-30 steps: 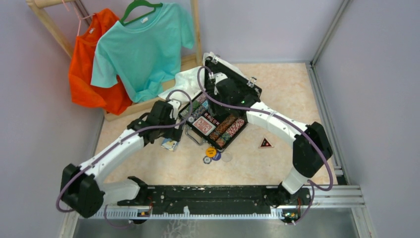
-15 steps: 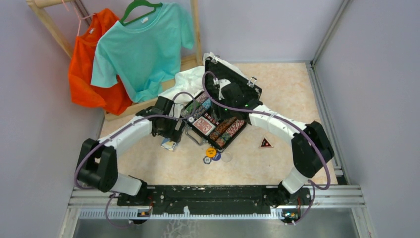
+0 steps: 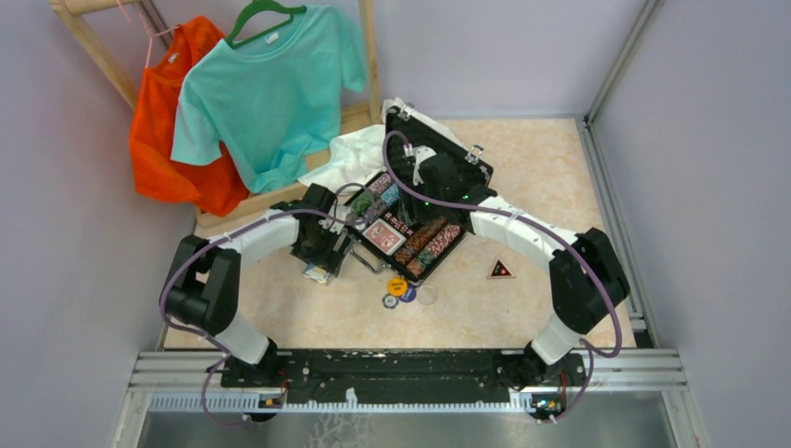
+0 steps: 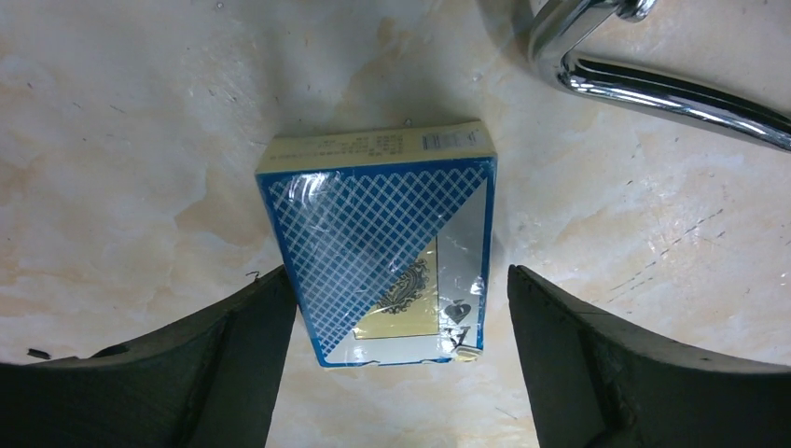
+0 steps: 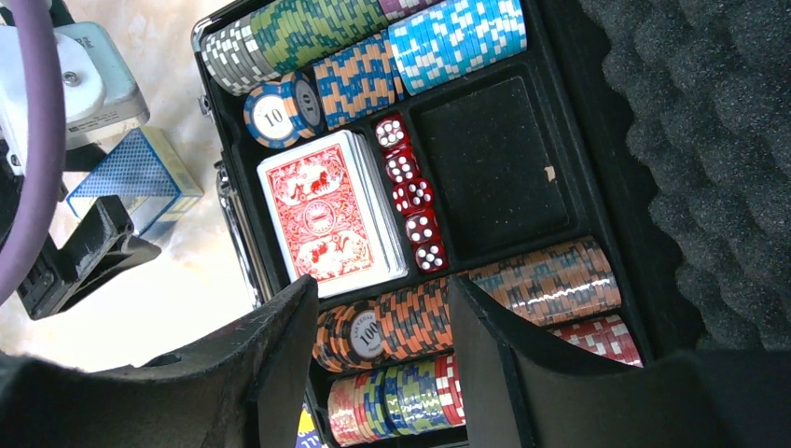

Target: Pack up texas hold em set

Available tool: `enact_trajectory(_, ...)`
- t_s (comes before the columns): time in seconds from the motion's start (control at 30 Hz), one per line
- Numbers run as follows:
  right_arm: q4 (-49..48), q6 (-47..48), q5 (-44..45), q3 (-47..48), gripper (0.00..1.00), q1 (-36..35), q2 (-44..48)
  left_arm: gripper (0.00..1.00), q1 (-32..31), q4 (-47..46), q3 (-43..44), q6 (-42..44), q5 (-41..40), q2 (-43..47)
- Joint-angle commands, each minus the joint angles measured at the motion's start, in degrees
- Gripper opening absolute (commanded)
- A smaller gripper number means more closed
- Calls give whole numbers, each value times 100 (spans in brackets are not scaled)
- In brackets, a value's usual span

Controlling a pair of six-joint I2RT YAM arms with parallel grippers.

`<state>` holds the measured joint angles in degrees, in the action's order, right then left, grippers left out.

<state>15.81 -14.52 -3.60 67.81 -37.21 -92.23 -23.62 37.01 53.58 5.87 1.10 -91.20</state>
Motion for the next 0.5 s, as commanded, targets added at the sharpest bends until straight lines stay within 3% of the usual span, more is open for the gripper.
enact_trajectory(0.0, -263, 33, -71, 22, 53, 54, 128, 85, 14, 160, 162, 36, 16, -45)
enact_trajectory(0.07, -264, 29, -73, 14, 53, 51, 126, 77, 14, 170, 161, -1, -40, -68)
enact_trajectory(0.23, -285, 15, -123, -24, 53, 56, 190, 43, -2, 205, 187, -27, -76, -126)
enact_trajectory(0.37, -292, 3, -178, -42, 53, 52, 222, 22, -10, 205, 168, -71, -119, -14)
enact_trajectory(0.47, -315, -21, -309, -40, 52, 56, 233, 14, -15, 189, 123, -109, -123, 243)
